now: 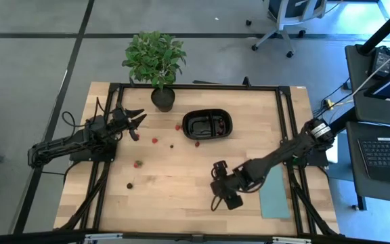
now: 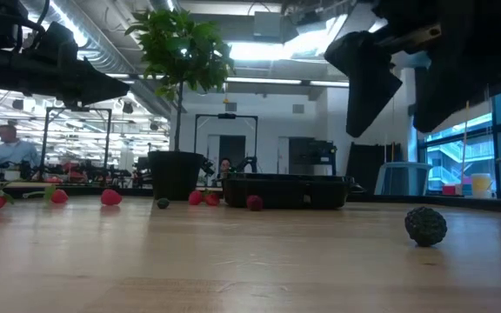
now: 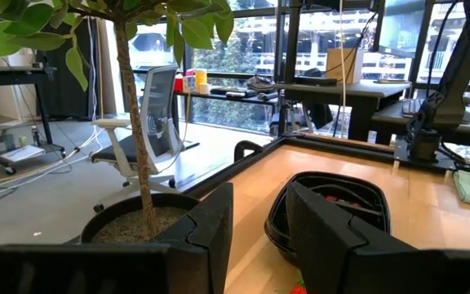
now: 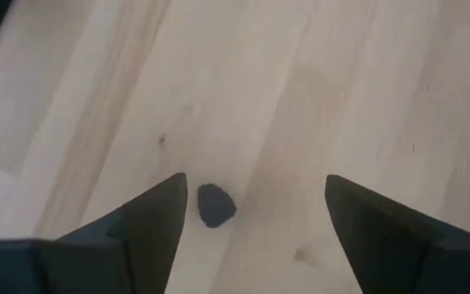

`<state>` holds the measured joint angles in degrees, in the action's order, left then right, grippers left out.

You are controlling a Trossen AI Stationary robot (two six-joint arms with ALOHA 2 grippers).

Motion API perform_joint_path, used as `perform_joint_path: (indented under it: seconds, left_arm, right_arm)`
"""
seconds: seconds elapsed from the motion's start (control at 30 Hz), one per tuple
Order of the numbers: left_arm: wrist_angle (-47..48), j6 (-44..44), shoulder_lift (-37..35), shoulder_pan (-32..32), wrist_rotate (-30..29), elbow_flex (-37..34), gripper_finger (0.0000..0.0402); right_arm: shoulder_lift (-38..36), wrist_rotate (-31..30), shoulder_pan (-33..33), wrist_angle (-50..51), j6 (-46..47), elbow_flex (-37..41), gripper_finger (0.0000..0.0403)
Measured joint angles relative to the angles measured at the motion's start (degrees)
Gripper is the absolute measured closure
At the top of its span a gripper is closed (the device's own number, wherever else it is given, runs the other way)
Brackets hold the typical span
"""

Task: Pick and placing Produce into tupperware
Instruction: Put the blackberry into the black container

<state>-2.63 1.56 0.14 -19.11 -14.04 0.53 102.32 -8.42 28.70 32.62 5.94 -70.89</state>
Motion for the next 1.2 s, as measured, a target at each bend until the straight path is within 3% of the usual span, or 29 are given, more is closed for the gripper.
perform_joint_path:
  seconds: [0.23,0.83,1.2]
  left_arm:
    - [0.0,0.0,0.0,0.0,0.0,-0.02,0.0291]
    - [-0.01,1.07,0.0,0.0,0.0,-0.01,0.0292]
    - [0.0,1.38,0.0,0.01,0.0,-0.01,0.0292]
  right_arm:
    - [1.05,0.41,1.21,-1.19,3.57,0.37,0.0111]
    - [3.56,2.5,1.23,-14.33,5.66,11.39,0.0113]
    - [4.42,2.86,1.15,-15.51,5.37,12.11,0.0173]
